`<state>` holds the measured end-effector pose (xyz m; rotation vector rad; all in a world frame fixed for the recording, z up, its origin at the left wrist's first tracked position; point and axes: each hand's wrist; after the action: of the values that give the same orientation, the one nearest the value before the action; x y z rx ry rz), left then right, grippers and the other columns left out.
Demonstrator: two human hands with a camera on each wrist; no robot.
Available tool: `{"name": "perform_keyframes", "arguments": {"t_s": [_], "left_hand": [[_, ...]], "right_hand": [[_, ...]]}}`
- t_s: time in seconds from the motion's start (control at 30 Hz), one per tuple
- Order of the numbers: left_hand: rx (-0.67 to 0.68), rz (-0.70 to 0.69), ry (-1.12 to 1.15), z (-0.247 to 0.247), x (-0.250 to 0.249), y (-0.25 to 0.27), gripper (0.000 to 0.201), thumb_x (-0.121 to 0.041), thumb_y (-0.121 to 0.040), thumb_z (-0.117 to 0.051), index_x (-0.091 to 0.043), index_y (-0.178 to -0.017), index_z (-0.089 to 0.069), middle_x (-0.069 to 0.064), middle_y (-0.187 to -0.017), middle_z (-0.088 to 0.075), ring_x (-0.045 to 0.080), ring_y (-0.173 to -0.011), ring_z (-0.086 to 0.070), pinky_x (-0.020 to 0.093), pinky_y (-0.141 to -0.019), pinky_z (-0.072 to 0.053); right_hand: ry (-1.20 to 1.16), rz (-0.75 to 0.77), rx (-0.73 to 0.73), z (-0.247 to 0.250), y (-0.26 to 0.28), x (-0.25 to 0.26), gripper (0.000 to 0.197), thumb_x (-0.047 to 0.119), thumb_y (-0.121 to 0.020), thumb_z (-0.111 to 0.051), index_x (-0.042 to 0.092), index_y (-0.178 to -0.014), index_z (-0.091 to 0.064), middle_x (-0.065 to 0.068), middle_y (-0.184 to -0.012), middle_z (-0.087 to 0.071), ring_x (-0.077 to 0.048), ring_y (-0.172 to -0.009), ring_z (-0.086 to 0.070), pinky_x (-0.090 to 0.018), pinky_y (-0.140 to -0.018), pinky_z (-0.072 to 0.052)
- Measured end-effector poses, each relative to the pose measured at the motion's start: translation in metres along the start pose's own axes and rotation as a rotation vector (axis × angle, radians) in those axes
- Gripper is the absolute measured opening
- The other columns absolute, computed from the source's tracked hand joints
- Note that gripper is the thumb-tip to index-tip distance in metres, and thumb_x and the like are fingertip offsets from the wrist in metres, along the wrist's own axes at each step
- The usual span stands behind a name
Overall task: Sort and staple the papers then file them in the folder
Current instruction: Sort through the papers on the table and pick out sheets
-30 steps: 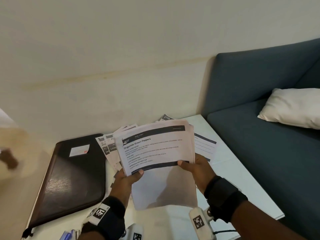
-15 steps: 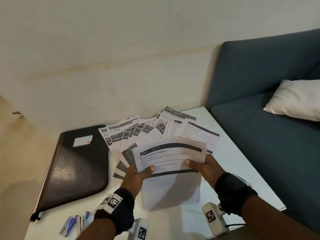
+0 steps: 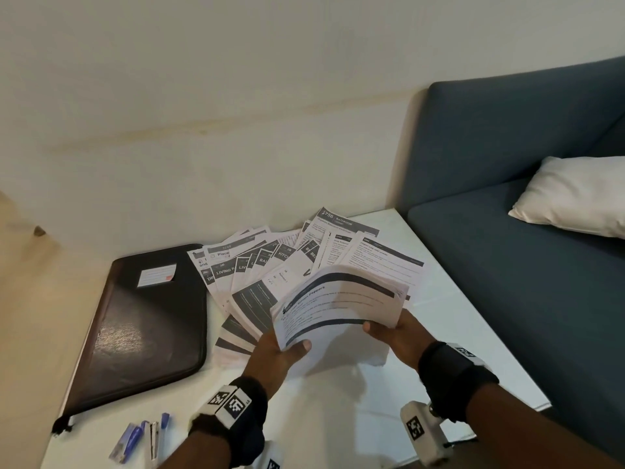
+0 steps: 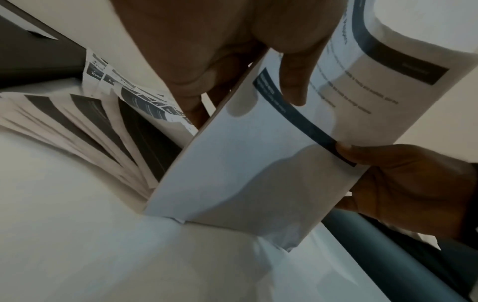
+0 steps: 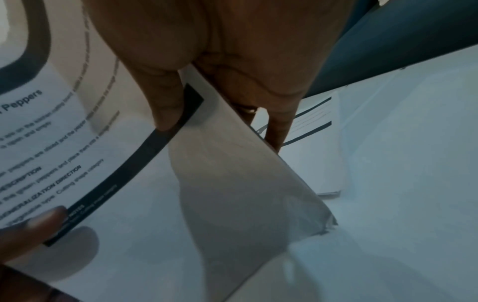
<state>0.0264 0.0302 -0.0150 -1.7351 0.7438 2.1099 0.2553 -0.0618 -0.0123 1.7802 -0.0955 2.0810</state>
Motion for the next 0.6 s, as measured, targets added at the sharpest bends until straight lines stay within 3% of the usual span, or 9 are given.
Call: {"name": "perform_keyframes", "arguments": {"t_s": [0.1, 0.17, 0.23, 0.33, 0.47, 0.6], "left_hand": [[-0.051, -0.014, 0.019, 0.002, -0.005, -0.002, 0.029, -0.013, -0.093, -0.064, -0.035, -0.111, -0.057, -0.011, -0.112, -0.064, 0.005, -0.106, -0.058, 0.009, -0.071, -0.048], [-0.063, -0.04, 0.048, 0.003, -0.007, -0.003, 0.027, -0.014, -0.094, -0.064, -0.035, -0.11, -0.058, -0.013, -0.112, -0.064, 0.003, -0.105, -0.058, 0.007, -0.07, -0.048], [-0.063, -0.053, 0.059, 0.004, -0.008, -0.005, 0.027, -0.014, -0.094, -0.064, -0.034, -0.111, -0.058, -0.013, -0.113, -0.064, 0.002, -0.104, -0.058, 0.008, -0.07, -0.048], [0.011, -0.02, -0.016, 0.003, 0.001, -0.007, 0.032, -0.013, -0.094, -0.063, -0.037, -0.113, -0.056, -0.016, -0.114, -0.064, -0.002, -0.104, -0.058, 0.011, -0.075, -0.05], [0.095, 0.06, -0.124, 0.003, 0.023, -0.004, 0.036, -0.017, -0.095, -0.063, -0.043, -0.116, -0.054, -0.016, -0.121, -0.063, 0.003, -0.114, -0.058, 0.023, -0.096, -0.048], [0.041, 0.036, -0.143, 0.002, 0.023, -0.008, 0.036, -0.022, -0.096, -0.061, -0.031, -0.13, -0.051, -0.006, -0.126, -0.062, 0.014, -0.119, -0.056, 0.02, -0.094, -0.045]], "right_hand": [[-0.011, -0.004, -0.024, -0.001, -0.003, 0.0, 0.023, 0.033, -0.081, -0.066, 0.028, -0.103, -0.069, -0.007, -0.104, -0.073, -0.024, -0.102, -0.066, -0.051, -0.096, -0.051], [-0.033, 0.007, -0.052, 0.001, -0.005, 0.003, 0.012, 0.024, -0.09, -0.067, 0.027, -0.102, -0.07, -0.009, -0.104, -0.073, -0.025, -0.102, -0.066, -0.049, -0.095, -0.052], [-0.044, 0.015, -0.052, 0.002, -0.006, 0.005, 0.012, 0.023, -0.089, -0.067, 0.027, -0.1, -0.07, -0.007, -0.103, -0.073, -0.024, -0.101, -0.066, -0.044, -0.094, -0.053], [0.026, -0.025, 0.02, 0.005, -0.006, -0.003, 0.018, 0.025, -0.084, -0.068, 0.026, -0.101, -0.069, -0.006, -0.104, -0.073, -0.022, -0.102, -0.066, -0.043, -0.094, -0.053], [0.185, -0.097, 0.104, 0.005, -0.004, -0.027, 0.026, 0.021, -0.088, -0.064, 0.02, -0.113, -0.062, -0.012, -0.115, -0.068, -0.027, -0.111, -0.061, -0.046, -0.099, -0.05], [0.204, -0.117, 0.034, 0.003, -0.008, -0.025, 0.022, 0.021, -0.093, -0.061, 0.016, -0.115, -0.059, -0.018, -0.115, -0.066, -0.034, -0.11, -0.06, -0.049, -0.097, -0.05]]}}
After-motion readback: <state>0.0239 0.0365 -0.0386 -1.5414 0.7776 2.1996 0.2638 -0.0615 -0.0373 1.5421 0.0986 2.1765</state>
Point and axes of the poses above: each hand's wrist, its own y-axis away from the middle knuckle, its own z-axis out of the back of the hand, x = y × z
